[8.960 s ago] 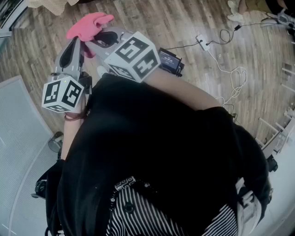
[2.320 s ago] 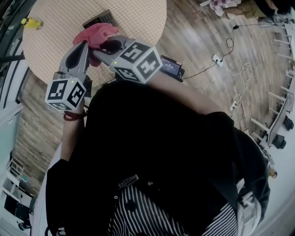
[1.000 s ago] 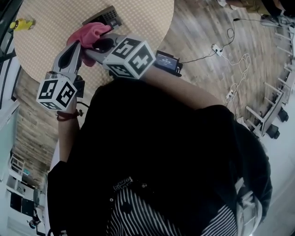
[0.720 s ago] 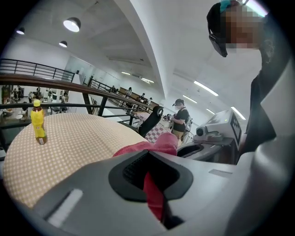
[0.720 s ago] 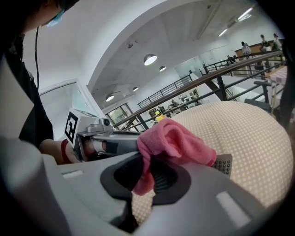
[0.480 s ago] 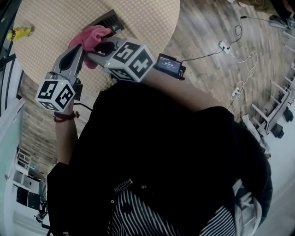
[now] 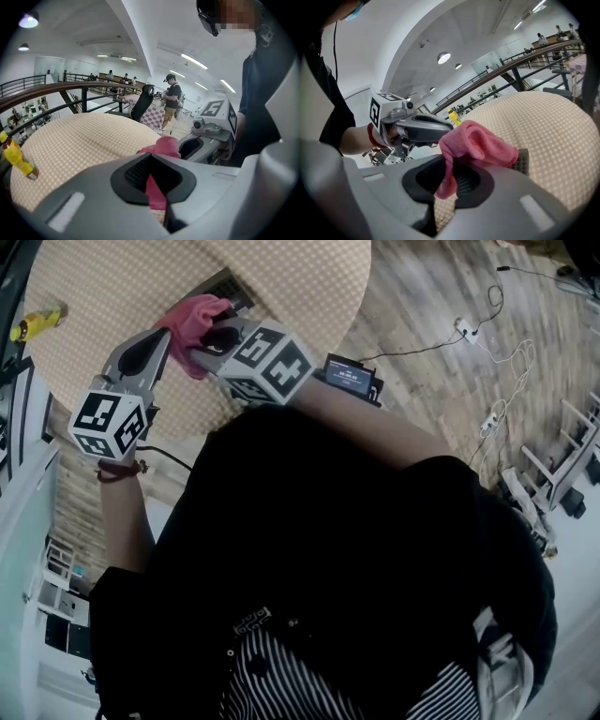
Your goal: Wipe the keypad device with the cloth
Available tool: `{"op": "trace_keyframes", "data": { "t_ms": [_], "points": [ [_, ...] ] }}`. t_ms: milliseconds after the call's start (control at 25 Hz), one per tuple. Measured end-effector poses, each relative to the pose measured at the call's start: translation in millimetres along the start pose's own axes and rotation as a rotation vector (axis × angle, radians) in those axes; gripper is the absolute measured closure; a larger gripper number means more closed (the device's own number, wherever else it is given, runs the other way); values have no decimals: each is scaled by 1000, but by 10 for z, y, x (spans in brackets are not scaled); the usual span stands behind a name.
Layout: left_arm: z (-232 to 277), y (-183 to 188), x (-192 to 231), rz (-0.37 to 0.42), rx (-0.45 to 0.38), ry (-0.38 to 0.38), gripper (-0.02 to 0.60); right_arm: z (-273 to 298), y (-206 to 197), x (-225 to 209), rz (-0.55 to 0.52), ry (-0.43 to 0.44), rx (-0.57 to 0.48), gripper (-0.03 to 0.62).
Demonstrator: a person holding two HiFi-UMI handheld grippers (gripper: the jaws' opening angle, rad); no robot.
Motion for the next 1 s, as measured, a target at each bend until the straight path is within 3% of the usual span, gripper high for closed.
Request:
{"op": "trace_keyframes", "data": {
  "t_ms": [280, 440, 600, 720, 1000],
  "points": [
    [161, 93, 364, -17, 40, 22, 577, 113, -281, -151, -17, -18, 62, 546],
    [324, 77, 476, -14, 88, -26, 577, 184, -361, -137, -13, -13, 77, 546],
    [583, -93, 609, -13, 209, -35, 577, 267, -444, -215, -9, -26, 99, 546],
    [756, -192, 652, 32, 306, -43, 577, 333, -425, -266, 1, -32, 116, 546],
    [994, -360, 756, 16, 417, 6, 577, 503, -396, -423, 31, -98, 121, 546]
  ]
}}
Point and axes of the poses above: the fingertips, and each gripper's own axes: z forward along the fingers, x to its left, y out of its top, the point moved 2 cm from there along -z, backward along the fingers, and after that the axes turned 14 degrees about -y, right-handed, at the moved point
